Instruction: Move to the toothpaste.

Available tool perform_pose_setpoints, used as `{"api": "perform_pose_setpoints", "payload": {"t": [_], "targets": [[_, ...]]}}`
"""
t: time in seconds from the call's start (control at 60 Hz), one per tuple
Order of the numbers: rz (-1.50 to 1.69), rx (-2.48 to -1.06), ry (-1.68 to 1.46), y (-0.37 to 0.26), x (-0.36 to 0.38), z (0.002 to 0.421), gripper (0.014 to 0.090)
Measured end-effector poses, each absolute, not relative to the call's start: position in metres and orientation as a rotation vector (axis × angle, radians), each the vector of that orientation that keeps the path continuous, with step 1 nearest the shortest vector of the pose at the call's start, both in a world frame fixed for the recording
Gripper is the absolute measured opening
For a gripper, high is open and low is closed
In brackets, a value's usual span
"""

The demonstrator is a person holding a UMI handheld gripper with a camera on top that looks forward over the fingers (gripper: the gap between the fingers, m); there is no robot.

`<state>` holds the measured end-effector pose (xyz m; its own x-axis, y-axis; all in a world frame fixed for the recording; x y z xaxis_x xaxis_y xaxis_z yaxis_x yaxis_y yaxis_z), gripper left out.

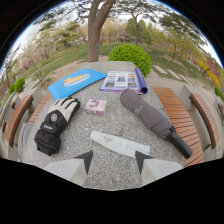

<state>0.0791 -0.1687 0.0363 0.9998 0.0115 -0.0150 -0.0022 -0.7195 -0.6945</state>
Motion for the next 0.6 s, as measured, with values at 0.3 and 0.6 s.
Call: {"api": "perform_pose_setpoints", "payload": {"t": [0.3, 0.6], "targets": [[0.022, -2.384, 0.0, -0.134, 0.085, 0.015, 0.0837], [0.03, -2.4, 0.009, -0.127, 0.085, 0.004, 0.0837]]}}
